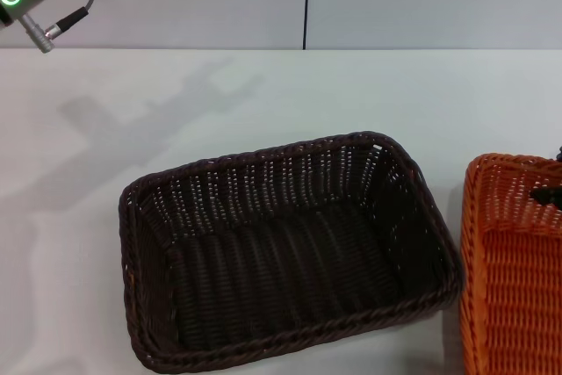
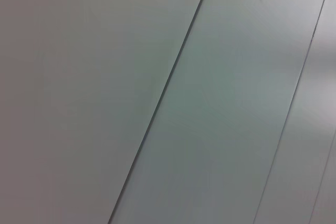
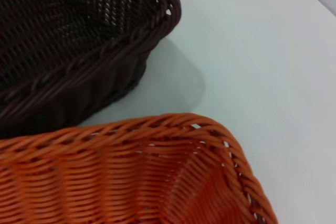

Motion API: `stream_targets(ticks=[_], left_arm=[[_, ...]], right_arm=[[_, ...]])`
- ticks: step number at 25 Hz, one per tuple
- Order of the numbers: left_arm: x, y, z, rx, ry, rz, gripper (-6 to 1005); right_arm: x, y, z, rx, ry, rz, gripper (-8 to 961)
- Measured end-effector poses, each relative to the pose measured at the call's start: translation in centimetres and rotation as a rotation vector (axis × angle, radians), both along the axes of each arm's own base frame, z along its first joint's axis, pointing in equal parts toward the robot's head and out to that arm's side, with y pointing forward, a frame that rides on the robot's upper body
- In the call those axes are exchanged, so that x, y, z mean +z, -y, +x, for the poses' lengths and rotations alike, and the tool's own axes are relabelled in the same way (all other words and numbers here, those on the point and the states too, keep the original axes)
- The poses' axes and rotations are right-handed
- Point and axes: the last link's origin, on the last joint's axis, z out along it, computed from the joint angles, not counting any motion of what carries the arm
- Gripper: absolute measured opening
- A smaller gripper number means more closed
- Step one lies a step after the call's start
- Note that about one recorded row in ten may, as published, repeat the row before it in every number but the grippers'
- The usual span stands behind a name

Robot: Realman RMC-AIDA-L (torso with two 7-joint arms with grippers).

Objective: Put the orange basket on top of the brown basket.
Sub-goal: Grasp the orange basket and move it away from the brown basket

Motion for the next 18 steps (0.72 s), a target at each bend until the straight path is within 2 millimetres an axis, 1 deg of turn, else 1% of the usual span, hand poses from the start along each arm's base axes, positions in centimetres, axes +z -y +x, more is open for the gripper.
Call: stream_targets(ticks=[3, 9, 15, 18], left_arm=[[0.0, 0.0, -0.1, 0.003, -0.001, 0.0, 836], [0.0, 0.0, -0.5, 0.013, -0.004, 0.002, 836], [0.1, -0.2, -0.7, 0.024, -0.006, 0.006, 836], [0.2, -0.3, -0.8, 0.027, -0.003, 0.009, 836]], right_arm=[[0.5, 0.3, 0.1, -0.007, -0.005, -0.018, 427], [2.3, 1.4, 0.4, -0.079, -0.058, -0.076, 285], [4.8, 2.4, 1.9, -0.201, -0.114, -0.12, 227], [5.4, 3.1, 2.6, -0.26, -0.117, -0.141, 199]])
